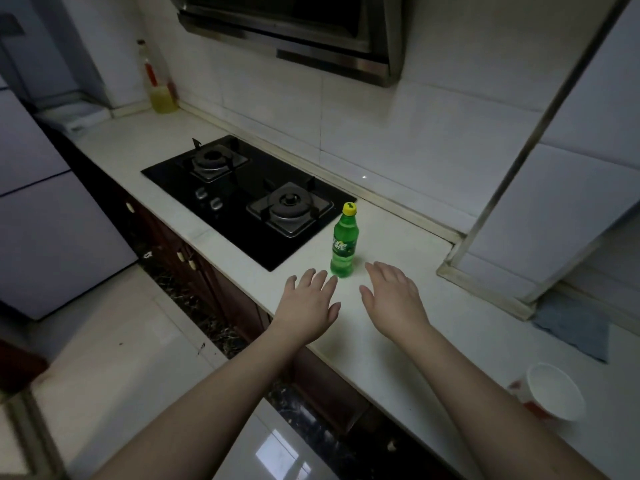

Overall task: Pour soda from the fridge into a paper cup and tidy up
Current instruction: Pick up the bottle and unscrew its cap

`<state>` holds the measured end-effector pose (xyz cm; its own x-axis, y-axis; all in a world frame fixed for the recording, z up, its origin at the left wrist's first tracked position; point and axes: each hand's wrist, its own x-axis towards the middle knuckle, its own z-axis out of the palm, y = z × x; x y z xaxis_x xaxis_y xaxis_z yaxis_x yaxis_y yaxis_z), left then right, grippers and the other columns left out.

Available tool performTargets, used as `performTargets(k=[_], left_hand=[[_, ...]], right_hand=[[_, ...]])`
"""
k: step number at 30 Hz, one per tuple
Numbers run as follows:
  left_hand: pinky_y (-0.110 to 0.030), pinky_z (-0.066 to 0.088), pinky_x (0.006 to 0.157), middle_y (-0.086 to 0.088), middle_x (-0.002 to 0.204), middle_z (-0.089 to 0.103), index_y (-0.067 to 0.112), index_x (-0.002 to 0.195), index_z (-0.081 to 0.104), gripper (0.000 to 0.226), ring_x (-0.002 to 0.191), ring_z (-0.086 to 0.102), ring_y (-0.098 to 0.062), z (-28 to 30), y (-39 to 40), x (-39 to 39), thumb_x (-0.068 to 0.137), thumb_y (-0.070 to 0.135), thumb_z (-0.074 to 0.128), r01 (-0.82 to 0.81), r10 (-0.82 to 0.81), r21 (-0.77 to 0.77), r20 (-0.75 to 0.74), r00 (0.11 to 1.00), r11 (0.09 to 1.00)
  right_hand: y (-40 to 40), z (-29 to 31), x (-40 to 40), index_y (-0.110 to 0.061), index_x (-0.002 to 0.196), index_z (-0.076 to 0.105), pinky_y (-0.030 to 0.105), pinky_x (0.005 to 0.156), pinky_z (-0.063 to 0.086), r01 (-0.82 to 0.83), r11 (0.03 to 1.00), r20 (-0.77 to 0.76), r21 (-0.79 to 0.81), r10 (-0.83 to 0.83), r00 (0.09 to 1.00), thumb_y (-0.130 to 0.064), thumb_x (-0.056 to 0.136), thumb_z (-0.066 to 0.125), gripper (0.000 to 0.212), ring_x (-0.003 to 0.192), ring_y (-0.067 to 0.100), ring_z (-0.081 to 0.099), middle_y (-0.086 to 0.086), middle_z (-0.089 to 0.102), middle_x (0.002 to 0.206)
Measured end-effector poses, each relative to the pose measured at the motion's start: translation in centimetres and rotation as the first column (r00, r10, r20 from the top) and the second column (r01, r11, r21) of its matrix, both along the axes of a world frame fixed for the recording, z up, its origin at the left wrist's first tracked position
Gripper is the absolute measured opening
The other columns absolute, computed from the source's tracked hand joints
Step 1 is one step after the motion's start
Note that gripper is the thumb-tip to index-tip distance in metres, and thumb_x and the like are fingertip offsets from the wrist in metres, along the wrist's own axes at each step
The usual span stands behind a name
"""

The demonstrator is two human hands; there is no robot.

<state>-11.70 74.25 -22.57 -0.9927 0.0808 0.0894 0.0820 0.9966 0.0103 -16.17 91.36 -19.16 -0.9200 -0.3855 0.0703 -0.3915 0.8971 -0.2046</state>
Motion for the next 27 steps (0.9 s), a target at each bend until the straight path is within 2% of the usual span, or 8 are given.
performTargets(k=[5,12,18,23,27], left_hand=[[-0.048,0.022,0.112,-0.006,0.154,0.031,0.018,0.149,0.028,0.059,0.143,0.023,-0.027,0.3,-0.8,-2.5,0.099,0.047,0.034,-0.007,0.007,0.009,0.021,1.000,1.000],[-0.052,0.020,0.113,-0.008,0.155,0.027,0.016,0.151,0.022,0.061,0.144,0.020,-0.030,-0.5,-2.0,-6.9,0.099,0.046,0.033,0.056,-0.043,-0.109,0.124,0.991,0.992],[-0.050,0.023,0.112,-0.008,0.152,0.032,0.015,0.149,0.028,0.059,0.142,0.024,-0.029,-1.5,-2.0,-10.5,0.099,0.046,0.035,0.031,-0.013,-0.091,0.193,0.981,0.995],[-0.049,0.025,0.108,-0.009,0.149,0.035,0.013,0.147,0.030,0.058,0.139,0.027,-0.028,-2.5,-1.6,-12.7,0.098,0.046,0.035,0.022,0.007,-0.110,0.258,0.966,0.994],[-0.048,0.027,0.106,-0.009,0.147,0.036,0.013,0.145,0.032,0.058,0.138,0.029,-0.028,-3.4,-1.3,-13.6,0.099,0.046,0.033,0.009,0.027,-0.120,0.298,0.954,0.993]], right_hand=[[-1.3,0.9,-2.8,-0.019,0.146,0.030,0.037,0.101,0.034,0.022,0.998,-0.023,-0.056,-0.023,0.999,-0.035,0.098,0.041,0.051,0.128,0.023,0.040,0.004,0.041,0.144],[-2.6,1.0,-10.1,-0.016,0.145,0.032,0.040,0.104,0.032,0.042,0.995,0.014,-0.090,-0.041,0.999,-0.039,0.097,0.042,0.055,0.133,0.025,0.034,0.006,0.038,0.147],[-3.8,0.2,-14.5,-0.018,0.146,0.029,0.040,0.100,0.036,0.016,0.994,0.038,-0.111,-0.012,0.999,-0.041,0.097,0.041,0.056,0.128,0.026,0.039,0.007,0.040,0.144],[-4.9,0.7,-17.9,-0.023,0.147,0.026,0.040,0.085,0.042,-0.016,0.988,0.054,-0.157,0.024,0.998,-0.051,0.095,0.038,0.060,0.111,0.029,0.051,0.011,0.049,0.128],[-6.3,0.6,-19.3,-0.020,0.135,0.042,0.034,0.070,0.045,-0.087,0.993,0.046,-0.079,0.091,0.995,-0.059,0.093,0.039,0.057,0.098,0.029,0.058,0.009,0.057,0.115]])
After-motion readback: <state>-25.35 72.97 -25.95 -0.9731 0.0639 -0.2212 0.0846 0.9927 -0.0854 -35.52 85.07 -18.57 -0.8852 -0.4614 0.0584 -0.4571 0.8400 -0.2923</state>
